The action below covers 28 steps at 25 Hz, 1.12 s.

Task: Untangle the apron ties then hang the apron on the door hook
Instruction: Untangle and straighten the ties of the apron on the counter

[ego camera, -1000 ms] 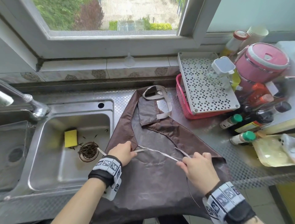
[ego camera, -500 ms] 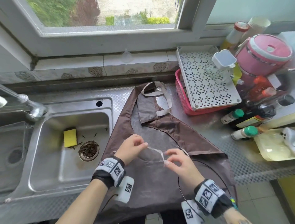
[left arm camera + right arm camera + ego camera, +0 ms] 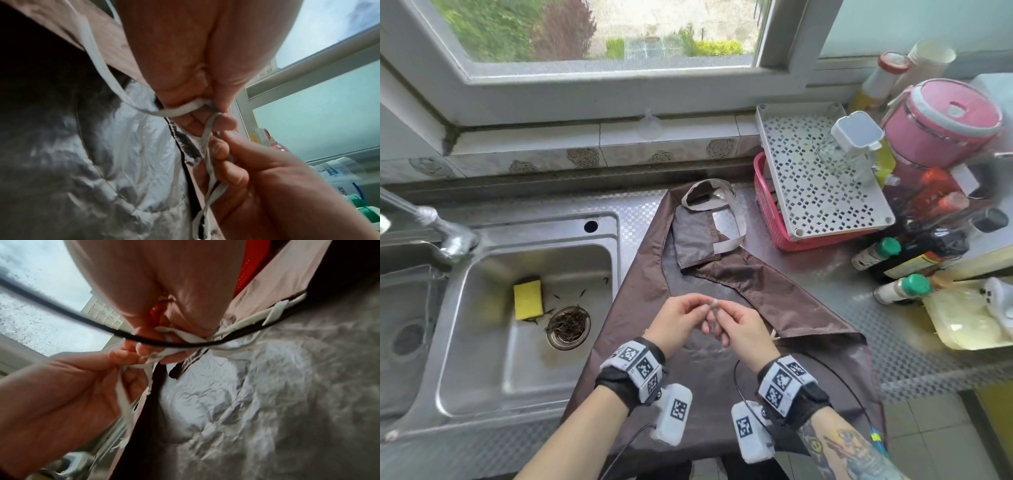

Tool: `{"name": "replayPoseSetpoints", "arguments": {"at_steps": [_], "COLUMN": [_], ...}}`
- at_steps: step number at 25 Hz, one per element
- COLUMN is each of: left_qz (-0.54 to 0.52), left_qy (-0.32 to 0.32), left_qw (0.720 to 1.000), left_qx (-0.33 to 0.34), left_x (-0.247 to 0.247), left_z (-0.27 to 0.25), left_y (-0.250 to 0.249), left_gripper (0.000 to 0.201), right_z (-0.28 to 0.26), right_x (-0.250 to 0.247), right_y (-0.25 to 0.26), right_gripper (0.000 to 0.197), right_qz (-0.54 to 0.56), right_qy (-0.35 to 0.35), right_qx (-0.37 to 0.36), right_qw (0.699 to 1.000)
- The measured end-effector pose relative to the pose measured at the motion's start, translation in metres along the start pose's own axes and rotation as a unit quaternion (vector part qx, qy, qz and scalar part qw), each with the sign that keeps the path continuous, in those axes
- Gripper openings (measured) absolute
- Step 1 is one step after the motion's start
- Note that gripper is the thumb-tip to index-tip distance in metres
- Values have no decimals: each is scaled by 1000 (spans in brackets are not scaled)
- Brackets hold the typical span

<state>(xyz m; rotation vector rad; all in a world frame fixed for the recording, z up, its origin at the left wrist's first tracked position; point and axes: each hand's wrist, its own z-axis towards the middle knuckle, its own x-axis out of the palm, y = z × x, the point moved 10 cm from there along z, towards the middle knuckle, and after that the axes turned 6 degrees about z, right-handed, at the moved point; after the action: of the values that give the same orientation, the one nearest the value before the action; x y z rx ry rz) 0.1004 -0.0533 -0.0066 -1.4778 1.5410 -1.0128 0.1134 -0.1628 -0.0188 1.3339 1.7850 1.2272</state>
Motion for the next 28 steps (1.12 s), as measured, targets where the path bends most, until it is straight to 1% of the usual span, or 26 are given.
{"name": "replayPoseSetpoints", "arguments": {"at_steps": [3, 4, 6, 9, 10, 12, 14, 17, 18, 19, 20, 21, 22, 23, 24, 25, 26, 27, 28], "left_qz": [5, 12, -1, -76, -97, -107, -107, -89, -65, -17, 66, 164, 262, 341, 390, 405, 400, 393, 369], "left_qy": [41, 53, 73, 70, 72, 77, 74, 68, 64, 58, 43, 22, 10, 11, 17, 11, 0, -26, -51], "left_qw": [999, 998, 996, 988, 985, 983, 983, 988, 991, 996, 997, 986, 960, 926, 902, 895, 902, 908, 923], "left_qx": [-15, -26, -56, -116, -125, -128, -126, -109, -97, -71, -26, 29, 93, 159, 186, 188, 164, 140, 93], "left_x": [1, 2, 3, 4, 5, 7, 6, 7, 7, 7, 5, 3, 5, 12, 19, 22, 20, 14, 6], "left_z": [-3, -4, -5, -5, -5, -5, -5, -8, -8, -7, -6, -4, -5, -8, -11, -12, -11, -10, -7], "left_y": [0, -1, 1, 16, 18, 19, 19, 15, 12, 6, -2, -10, -19, -27, -29, -28, -24, -22, -18], "left_gripper": [19, 18, 19, 34, 31, 13, 15, 20, 22, 24, 23, 19, 12, 5, 4, 4, 2, 7, 15], "right_z": [2, 1, -1, -1, -1, 0, -1, 2, 4, 6, 8, 10, 11, 12, 12, 12, 11, 10, 8], "right_x": [5, 7, 14, 22, 24, 24, 19, 5, -1, -5, -8, -10, -12, -13, -12, -12, -12, -12, -12], "right_y": [-13, -15, -13, -13, -14, -15, -12, -10, -12, -15, -18, -23, -28, -31, -33, -31, -26, -18, -10], "right_gripper": [41, 41, 33, 20, 18, 14, 10, 13, 15, 16, 17, 17, 17, 15, 14, 12, 11, 12, 12], "right_qz": [38, 39, 31, 33, 36, 44, 49, 45, 40, 29, 10, -11, -25, -33, -41, -51, -62, -73, -84], "right_qy": [49, 64, 93, 121, 128, 137, 125, 58, 33, 13, -2, -12, -16, -13, -8, -3, -2, -3, -1], "right_qx": [24, 25, 19, 15, 14, 16, 17, 19, 23, 32, 45, 62, 80, 95, 101, 96, 80, 55, 27], "right_qw": [998, 997, 995, 992, 991, 989, 991, 997, 998, 999, 999, 998, 996, 995, 994, 994, 995, 996, 996]}}
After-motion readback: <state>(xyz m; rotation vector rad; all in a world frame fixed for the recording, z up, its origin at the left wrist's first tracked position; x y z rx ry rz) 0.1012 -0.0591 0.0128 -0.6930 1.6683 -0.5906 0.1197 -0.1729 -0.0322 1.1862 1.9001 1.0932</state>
